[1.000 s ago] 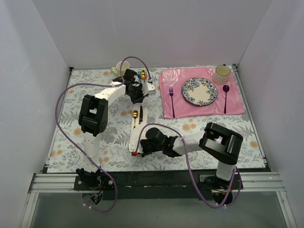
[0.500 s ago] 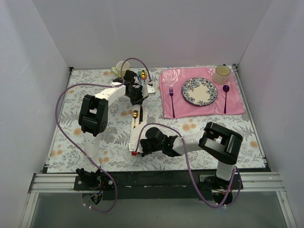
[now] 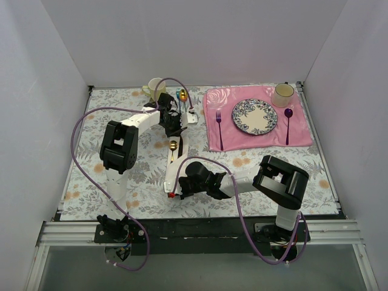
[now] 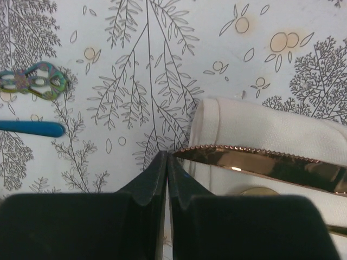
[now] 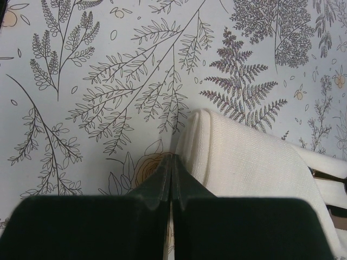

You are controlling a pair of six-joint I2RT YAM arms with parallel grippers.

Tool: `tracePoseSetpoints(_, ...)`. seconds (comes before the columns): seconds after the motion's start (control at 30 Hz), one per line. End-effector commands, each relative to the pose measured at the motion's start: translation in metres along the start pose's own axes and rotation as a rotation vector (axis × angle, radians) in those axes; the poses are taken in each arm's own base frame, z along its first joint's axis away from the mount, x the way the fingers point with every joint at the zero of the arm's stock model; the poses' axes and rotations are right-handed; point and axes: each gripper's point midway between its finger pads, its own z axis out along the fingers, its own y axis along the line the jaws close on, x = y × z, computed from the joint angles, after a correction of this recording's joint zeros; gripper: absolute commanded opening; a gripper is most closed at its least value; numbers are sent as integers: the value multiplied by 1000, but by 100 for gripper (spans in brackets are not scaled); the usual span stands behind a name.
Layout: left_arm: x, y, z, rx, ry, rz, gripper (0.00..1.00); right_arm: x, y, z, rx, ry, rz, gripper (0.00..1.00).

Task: Fold the napkin into a case and place the utensils inside
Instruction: Insert the knife into the folded napkin.

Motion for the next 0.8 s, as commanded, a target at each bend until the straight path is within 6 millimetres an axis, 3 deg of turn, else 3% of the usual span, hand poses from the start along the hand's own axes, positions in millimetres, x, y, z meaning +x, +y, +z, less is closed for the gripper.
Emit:
tracePoseSetpoints(0.0,-8,4,-8,-28,-24,55,2,19,9,1,-43,61,24,1)
tracePoseSetpoints(0.47,-18,31,5,-55,-47,103,2,19,11,1,-49,60,28,1)
tracePoseSetpoints(0.77,-18,8,4,54,-68,143,2,19,9,1,-46,59,32,1)
